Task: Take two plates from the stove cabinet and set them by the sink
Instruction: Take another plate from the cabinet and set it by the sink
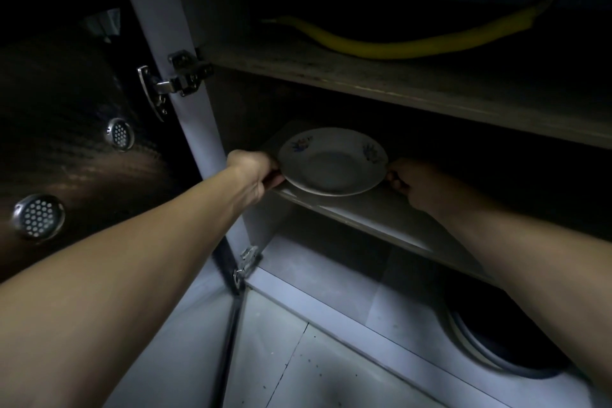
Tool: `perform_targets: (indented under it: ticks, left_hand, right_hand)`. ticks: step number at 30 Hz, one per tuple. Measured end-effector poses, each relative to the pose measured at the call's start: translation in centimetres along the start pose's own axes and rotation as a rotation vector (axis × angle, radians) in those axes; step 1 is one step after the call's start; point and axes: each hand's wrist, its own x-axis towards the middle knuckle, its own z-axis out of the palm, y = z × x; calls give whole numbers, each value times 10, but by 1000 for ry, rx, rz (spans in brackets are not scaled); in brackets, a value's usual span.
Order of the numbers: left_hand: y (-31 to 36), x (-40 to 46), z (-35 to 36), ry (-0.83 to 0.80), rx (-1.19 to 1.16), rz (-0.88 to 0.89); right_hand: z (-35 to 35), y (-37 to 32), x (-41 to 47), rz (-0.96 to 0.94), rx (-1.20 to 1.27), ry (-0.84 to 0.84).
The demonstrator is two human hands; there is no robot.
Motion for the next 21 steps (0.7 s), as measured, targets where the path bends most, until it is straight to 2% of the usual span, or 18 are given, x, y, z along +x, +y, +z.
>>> perform_targets:
  ticks: [6, 14, 21]
  left_hand:
    - [-2, -10, -3, 21, 0, 33]
    - [-4, -35, -10, 59, 104, 25]
    - [2, -91, -16, 156, 118, -38]
  right_hand:
    - [-4, -5, -10, -40, -69, -3]
    - [-17, 0, -33, -58, -17, 30]
    - [-30, 4, -74, 5, -96, 91]
